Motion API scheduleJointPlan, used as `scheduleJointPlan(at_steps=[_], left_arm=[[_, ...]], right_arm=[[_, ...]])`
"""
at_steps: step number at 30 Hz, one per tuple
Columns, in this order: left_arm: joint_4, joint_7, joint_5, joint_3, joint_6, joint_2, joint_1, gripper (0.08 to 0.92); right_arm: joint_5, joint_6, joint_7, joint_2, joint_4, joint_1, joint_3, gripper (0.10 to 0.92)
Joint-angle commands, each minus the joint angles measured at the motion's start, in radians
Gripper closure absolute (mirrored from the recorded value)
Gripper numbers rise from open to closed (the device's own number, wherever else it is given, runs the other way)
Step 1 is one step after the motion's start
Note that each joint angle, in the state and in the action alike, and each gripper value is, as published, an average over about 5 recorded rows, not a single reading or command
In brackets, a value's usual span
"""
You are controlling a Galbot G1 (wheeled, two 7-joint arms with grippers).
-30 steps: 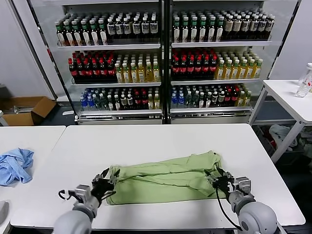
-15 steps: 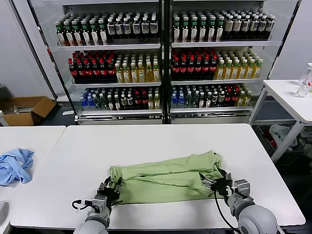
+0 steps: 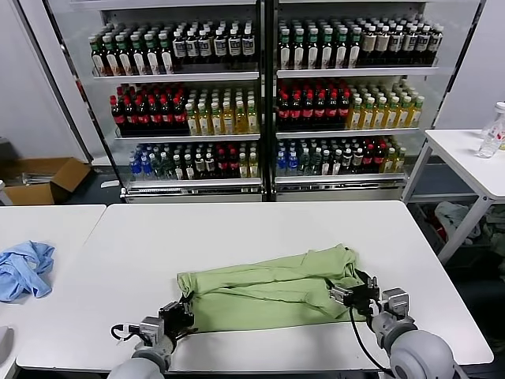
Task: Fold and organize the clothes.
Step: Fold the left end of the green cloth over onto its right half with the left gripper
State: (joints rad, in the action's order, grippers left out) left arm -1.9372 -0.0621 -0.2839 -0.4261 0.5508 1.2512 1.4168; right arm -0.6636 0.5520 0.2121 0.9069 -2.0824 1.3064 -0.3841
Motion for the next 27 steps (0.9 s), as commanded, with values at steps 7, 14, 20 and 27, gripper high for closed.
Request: scheduleJointPlan(at_steps=[7, 14, 20, 27], left_arm=[[0.084, 0.043, -0.293, -0.471, 0.028, -0.342, 0.017, 0.908], [0.035, -0.048, -0.598, -0.591, 0.029, -0.371, 0.005, 0.908], [-0.209, -0.1, -0.939, -0.506, 0.027, -0.23, 0.001, 0.908], [-0.316, -0.122, -0.97, -0.245, 0.026, -0.013, -0.042, 0.908]], right_arm=[[-0.003, -0.014, -0.002, 0.004, 0.006, -0.047, 0.014, 0.203], [0.025, -0.023, -0.009, 0.014, -0.007, -0.057, 0.034, 0.203], [0.037, -0.028, -0.017, -0.003, -0.015, -0.052, 0.025, 0.203], [0.057, -0.04, -0.025, -0.007, -0.002, -0.052, 0.034, 0.203]])
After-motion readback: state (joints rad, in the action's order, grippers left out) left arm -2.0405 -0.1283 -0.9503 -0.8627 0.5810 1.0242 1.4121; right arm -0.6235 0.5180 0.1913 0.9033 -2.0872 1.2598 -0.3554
